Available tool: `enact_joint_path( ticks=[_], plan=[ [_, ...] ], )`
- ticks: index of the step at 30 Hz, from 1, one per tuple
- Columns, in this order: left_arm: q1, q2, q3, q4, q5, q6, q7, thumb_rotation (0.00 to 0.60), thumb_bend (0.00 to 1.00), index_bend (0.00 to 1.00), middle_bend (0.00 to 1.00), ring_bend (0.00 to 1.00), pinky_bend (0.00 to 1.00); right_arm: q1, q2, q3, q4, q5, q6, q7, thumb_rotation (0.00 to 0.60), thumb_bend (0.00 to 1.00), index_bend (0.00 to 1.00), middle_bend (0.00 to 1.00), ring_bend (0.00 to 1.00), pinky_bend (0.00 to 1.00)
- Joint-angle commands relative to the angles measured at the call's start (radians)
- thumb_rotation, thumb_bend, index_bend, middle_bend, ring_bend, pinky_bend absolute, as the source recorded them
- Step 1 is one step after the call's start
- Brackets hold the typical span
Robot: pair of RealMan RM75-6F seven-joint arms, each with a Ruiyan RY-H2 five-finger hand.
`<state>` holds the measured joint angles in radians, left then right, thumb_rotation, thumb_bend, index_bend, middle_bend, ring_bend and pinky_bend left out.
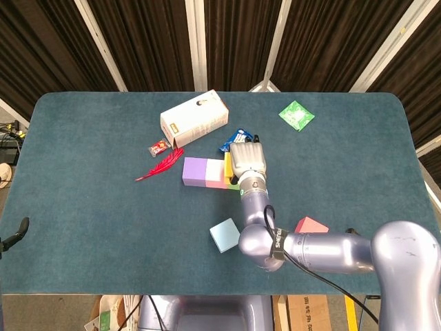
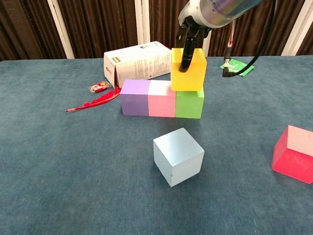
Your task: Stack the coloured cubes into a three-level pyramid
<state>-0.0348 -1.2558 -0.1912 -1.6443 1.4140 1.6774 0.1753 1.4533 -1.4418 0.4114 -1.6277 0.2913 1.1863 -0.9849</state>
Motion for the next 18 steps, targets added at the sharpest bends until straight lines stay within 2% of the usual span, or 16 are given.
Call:
enact_joint_path(
  ticks=[1, 18],
  plan=[
    [-0.001, -0.001, -0.003, 0.0, -0.005, -0.001, 0.0, 0.6, 0.35, 0.05, 0.02, 0.0, 0.0, 0.002, -0.018, 0.012, 0.026, 0.006, -0.002, -0.012, 0.6, 0.27, 0.39, 0.36, 0.13, 0.0],
    [-0.005, -0.005, -0.018, 0.008, -0.033, -0.001, -0.004, 0.6, 0.35, 0.05, 0.02, 0.0, 0.0, 0.025, -0.117, 0.07, 0.172, 0.031, -0.018, -0.098, 0.6, 0.27, 0.39, 0.36, 0.13, 0.0]
  ],
)
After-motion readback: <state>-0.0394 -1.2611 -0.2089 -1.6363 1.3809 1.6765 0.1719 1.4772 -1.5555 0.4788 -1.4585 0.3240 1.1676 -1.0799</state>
